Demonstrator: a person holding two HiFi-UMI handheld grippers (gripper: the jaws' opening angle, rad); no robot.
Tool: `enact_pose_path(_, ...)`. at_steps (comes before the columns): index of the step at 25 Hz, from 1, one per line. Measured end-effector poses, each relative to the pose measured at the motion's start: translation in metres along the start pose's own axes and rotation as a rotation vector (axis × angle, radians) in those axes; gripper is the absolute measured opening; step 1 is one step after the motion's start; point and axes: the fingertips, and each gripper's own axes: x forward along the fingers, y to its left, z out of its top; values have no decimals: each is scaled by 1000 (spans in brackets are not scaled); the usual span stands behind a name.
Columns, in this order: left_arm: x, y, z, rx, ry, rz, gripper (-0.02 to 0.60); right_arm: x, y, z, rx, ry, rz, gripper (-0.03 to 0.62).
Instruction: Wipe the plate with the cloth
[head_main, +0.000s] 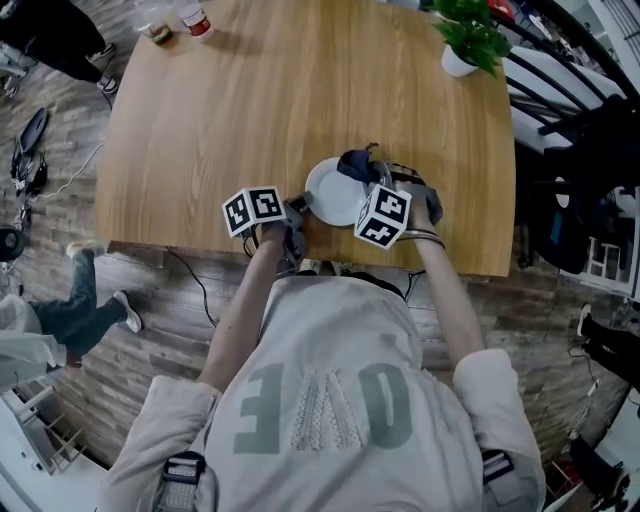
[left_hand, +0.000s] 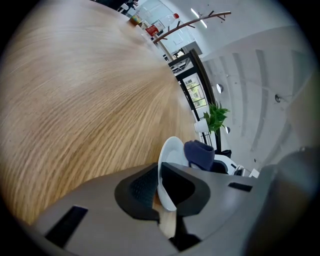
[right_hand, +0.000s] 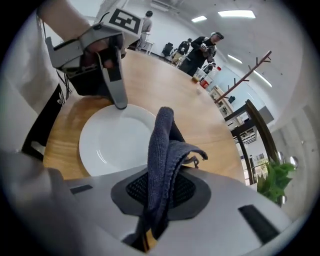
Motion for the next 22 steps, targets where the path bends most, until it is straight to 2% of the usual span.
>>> enact_pose_path(3,0,-1,0,-4,1,-1,29,6,4,0,-60,24,-7,57)
enact_pose_path(10,-4,1,1,7,-16,2,29,-5,22,2,-124,54,-15,57)
enact_pose_path(14,-6,1,2,3,-23,1,29,-16,44,3,-143,57,35,57)
enact_pose_path(22,-4,0,3,20,-46,10,29,-46,95,5,-102,17,184,57)
